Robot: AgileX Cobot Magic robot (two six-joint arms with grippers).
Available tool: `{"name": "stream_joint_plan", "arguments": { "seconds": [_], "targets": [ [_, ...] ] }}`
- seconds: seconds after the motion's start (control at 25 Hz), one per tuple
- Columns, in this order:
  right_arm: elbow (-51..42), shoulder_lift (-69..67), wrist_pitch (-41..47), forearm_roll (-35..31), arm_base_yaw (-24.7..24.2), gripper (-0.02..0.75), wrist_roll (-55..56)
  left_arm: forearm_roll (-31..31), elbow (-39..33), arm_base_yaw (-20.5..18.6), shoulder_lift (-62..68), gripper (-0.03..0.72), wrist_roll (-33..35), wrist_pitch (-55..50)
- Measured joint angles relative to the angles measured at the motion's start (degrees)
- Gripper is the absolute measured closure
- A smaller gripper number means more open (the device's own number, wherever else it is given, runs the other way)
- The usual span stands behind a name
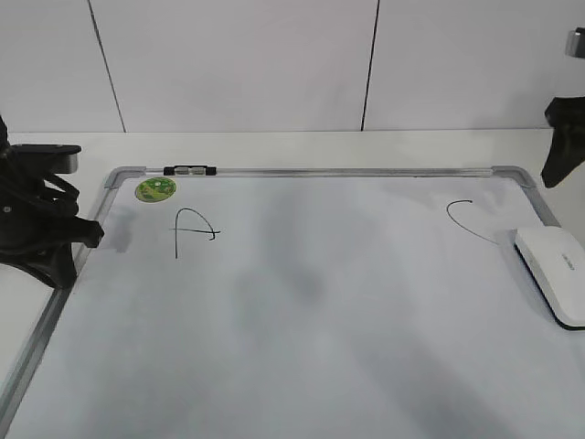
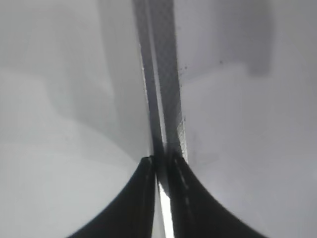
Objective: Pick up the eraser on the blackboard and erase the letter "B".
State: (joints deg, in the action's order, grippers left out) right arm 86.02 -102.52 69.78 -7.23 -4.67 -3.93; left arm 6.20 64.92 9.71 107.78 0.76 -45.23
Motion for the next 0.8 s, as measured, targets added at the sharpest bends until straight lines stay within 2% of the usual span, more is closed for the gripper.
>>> {"name": "stream_joint_plan", "arguments": {
  "seconds": [0.28, 0.64, 0.8],
  "targets": [
    [0.00, 5.78, 0.31, -1.34, 0.00, 0.165, 1.59, -1.32, 0.00, 0.00, 0.00, 0.414, 0.78, 0.11],
    [-0.45, 15.20, 0.57, -3.00, 0.00, 0.166, 1.96, -1.21, -0.35, 0.00, -7.54, 0.386, 0.86, -0.85],
    [-4.77, 20.73, 0.70, -4.48, 0.00, 0.166, 2.09, -2.21, -0.35, 0.00, -11.98, 0.384, 0.86, -6.63]
  ]
}}
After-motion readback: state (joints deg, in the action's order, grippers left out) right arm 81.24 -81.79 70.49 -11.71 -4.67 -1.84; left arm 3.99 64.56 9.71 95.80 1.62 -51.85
